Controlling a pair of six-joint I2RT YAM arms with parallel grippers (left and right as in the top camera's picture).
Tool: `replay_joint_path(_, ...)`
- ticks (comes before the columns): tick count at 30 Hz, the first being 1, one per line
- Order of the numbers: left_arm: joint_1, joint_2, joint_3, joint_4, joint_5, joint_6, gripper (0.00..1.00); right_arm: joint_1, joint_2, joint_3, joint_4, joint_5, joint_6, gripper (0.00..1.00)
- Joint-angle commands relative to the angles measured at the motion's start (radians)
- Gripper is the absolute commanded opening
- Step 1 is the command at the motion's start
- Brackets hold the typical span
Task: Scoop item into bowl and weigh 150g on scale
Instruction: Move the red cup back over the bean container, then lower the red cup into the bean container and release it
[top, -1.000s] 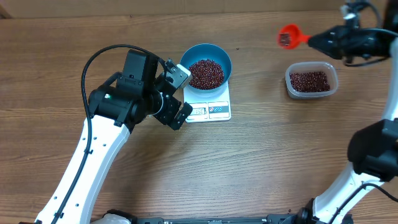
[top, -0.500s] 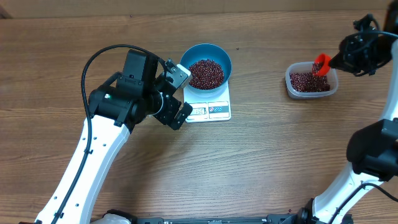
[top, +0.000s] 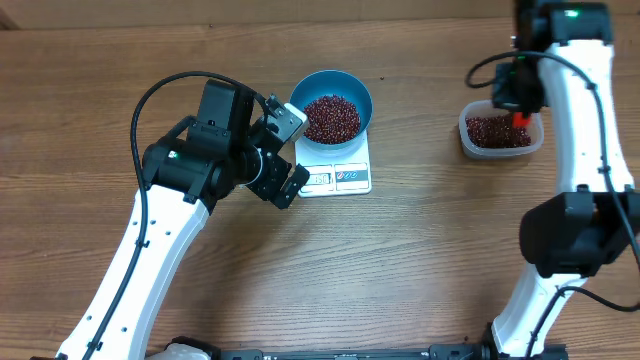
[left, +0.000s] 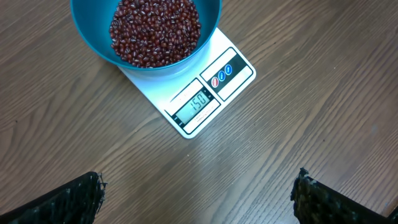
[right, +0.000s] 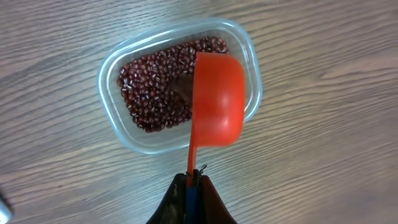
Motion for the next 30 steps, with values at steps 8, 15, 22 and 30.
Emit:
replay_joint_path(8, 0.005, -0.01, 0.021, 0.004, 0.019, -0.007, 0.99, 0.035, 0.008, -0.003, -0.01, 0.133, 0.098, 0.04)
replay_joint_path(15, 0.005, -0.01, 0.021, 0.004, 0.019, -0.007, 0.99, -0.013, 0.009, -0.003, 0.022, -0.153, 0.049, 0.04)
replay_joint_path(22, 0.005, -0.01, 0.021, 0.004, 0.019, -0.007, 1.0, -0.129, 0.01, -0.003, 0.033, -0.396, 0.009, 0.04)
replay_joint_path(30, 0.005, -0.01, 0.021, 0.004, 0.019, -0.007, 1.0, -0.225, 0.01, -0.112, 0.077, -0.572, -0.067, 0.13)
